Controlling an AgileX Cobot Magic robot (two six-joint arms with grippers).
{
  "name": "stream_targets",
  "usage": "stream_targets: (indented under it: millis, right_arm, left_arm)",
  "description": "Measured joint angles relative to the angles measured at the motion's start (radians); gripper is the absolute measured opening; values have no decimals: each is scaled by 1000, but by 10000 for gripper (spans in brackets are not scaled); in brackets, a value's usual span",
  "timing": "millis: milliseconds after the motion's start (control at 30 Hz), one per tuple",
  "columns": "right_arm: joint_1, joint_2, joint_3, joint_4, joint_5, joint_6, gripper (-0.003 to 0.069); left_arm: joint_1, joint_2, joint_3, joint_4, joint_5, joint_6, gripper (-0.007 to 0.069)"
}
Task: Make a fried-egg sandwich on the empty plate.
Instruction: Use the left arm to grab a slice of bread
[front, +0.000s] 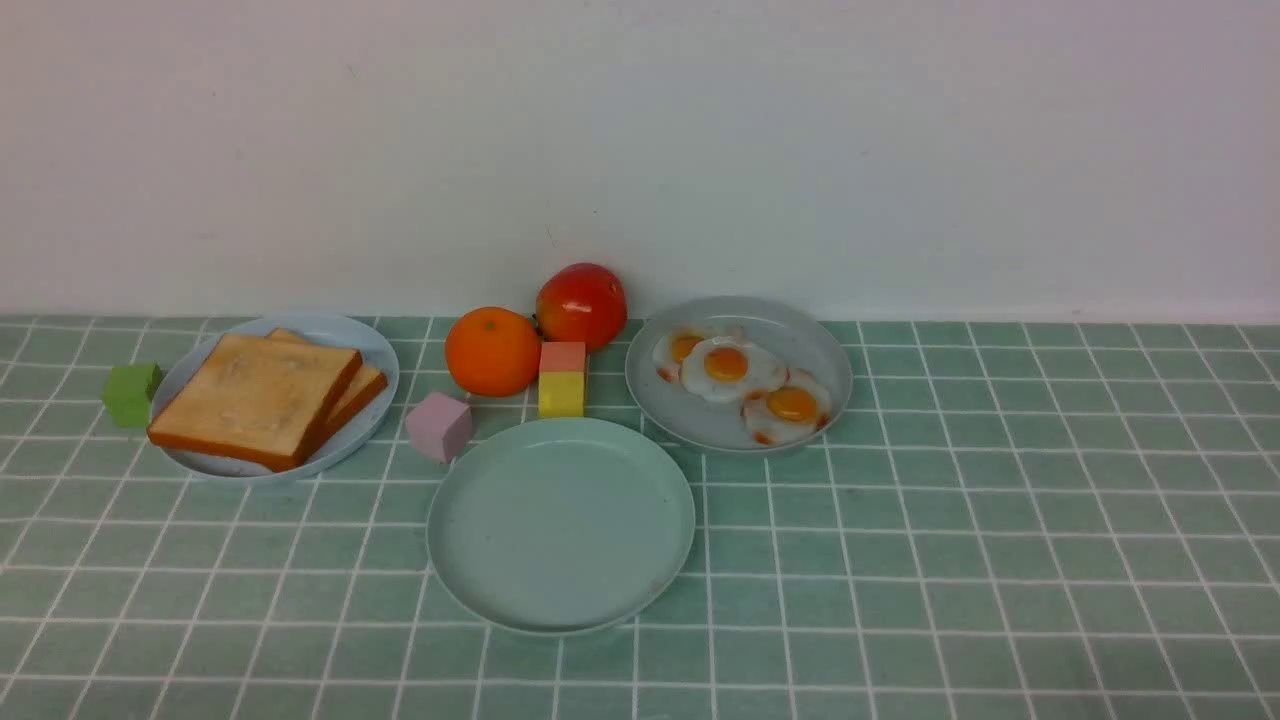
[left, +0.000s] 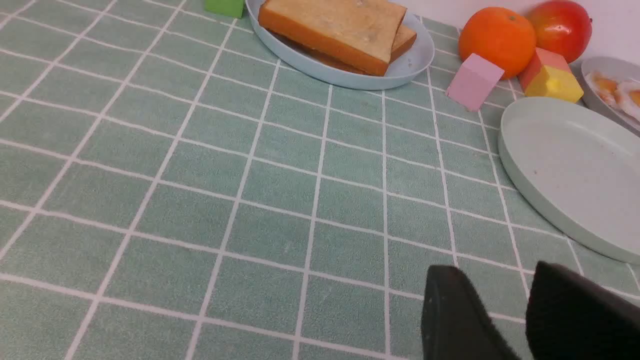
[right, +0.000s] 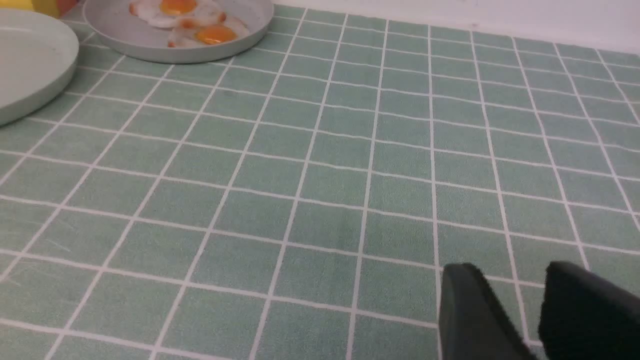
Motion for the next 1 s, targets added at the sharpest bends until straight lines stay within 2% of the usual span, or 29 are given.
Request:
stream_targets:
  millis: [733, 833, 933, 1000]
  right_arm:
    - [0, 0, 0, 0, 0, 0, 239]
    - [0, 0, 0, 0, 0, 0, 239]
    - [0, 0, 0, 0, 0, 0, 239]
    - [0, 0, 0, 0, 0, 0, 239]
  left_arm:
    - [0, 0, 0, -6, -10, -1, 238]
    - [0, 0, 0, -108, -80, -44, 238]
    - [0, 0, 0, -299, -177, -142, 238]
    - [0, 0, 0, -382, -227, -164, 238]
